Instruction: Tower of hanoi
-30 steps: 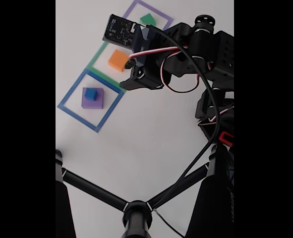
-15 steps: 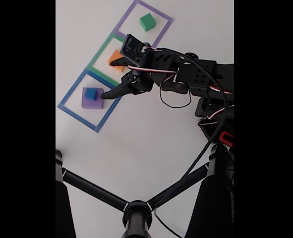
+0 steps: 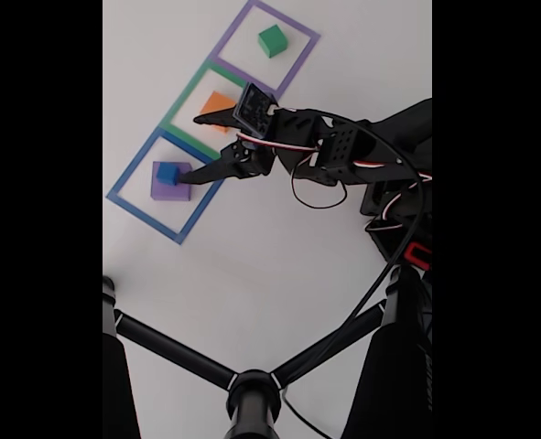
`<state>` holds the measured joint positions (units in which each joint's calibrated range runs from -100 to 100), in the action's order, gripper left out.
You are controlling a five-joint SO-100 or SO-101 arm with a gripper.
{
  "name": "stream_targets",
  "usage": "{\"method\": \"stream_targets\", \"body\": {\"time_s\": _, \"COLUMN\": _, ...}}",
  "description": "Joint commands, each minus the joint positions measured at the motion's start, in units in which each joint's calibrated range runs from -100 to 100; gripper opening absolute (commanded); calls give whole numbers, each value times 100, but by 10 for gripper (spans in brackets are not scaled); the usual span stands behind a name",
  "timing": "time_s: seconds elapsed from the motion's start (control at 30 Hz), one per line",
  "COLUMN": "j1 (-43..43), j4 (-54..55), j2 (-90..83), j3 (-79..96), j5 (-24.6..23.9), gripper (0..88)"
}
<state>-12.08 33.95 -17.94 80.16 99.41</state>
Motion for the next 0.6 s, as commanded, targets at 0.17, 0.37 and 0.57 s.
{"method": "stream_targets", "body": {"time_s": 0.17, "j1": -298, "j4": 1204, "j2": 1104, "j3": -279, "j5": 59, "gripper": 337}}
{"method": "stream_targets", "body": {"time_s": 0.37, "j1": -470, "j4": 1293, "j2": 1467, "j3": -616, "j5": 59, "gripper": 333}}
{"method": "stream_targets", "body": {"time_s": 0.57, "j1": -528, "j4": 1366, "j2": 1806, "j3": -888, "j5": 59, "gripper": 329}}
